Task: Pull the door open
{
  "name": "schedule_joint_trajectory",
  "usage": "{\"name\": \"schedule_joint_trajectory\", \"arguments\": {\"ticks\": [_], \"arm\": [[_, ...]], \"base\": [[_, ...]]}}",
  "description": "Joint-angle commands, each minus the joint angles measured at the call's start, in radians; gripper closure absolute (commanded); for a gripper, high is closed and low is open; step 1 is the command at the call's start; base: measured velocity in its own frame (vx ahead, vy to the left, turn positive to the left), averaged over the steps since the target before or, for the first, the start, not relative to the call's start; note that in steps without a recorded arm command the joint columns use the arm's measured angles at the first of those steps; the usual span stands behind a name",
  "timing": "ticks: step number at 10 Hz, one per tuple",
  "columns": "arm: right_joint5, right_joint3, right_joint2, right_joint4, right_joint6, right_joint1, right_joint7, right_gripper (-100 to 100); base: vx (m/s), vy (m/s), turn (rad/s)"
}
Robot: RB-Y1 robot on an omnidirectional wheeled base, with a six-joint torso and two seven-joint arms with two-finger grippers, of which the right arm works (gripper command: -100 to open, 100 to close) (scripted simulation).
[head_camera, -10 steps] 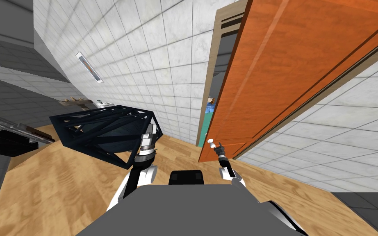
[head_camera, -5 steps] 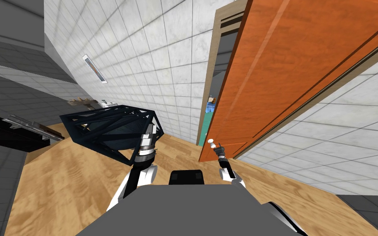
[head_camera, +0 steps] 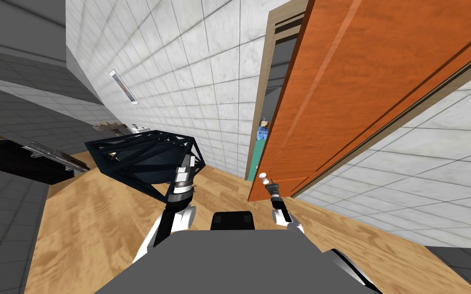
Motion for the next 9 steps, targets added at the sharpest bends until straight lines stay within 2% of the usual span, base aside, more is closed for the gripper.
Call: {"name": "schedule_joint_trajectory", "arguments": {"ticks": [1, 2, 3, 4, 5, 6, 7, 8, 9], "arm": [[0.007, 0.02, 0.017, -0.036, -0.006, 0.01, -0.006, -100], [0.007, 0.02, 0.017, -0.036, -0.006, 0.01, -0.006, -100], [-0.01, 0.03, 0.018, -0.042, -0.005, 0.012, -0.048, -100], [-0.01, 0.03, 0.018, -0.042, -0.005, 0.012, -0.048, -100], [-0.028, 0.04, 0.018, -0.048, -0.003, 0.014, -0.089, -100], [-0.028, 0.04, 0.018, -0.048, -0.003, 0.014, -0.09, -100], [-0.045, 0.05, 0.019, -0.053, -0.001, 0.016, -0.127, -100], [-0.045, 0.05, 0.019, -0.053, -0.001, 0.016, -0.131, -100], [-0.061, 0.06, 0.019, -0.059, 0.0, 0.018, -0.173, -100]], "base": [[0.012, 0.004, -0.006], [0.0, 0.0, -0.012], [-0.033, -0.017, 0.058], [-0.043, -0.018, 0.052], [-0.055, -0.029, 0.043], [-0.052, -0.037, 0.036], [-0.061, -0.022, 0.055], [-0.06, -0.011, 0.019], [-0.068, -0.023, 0.053]]}}
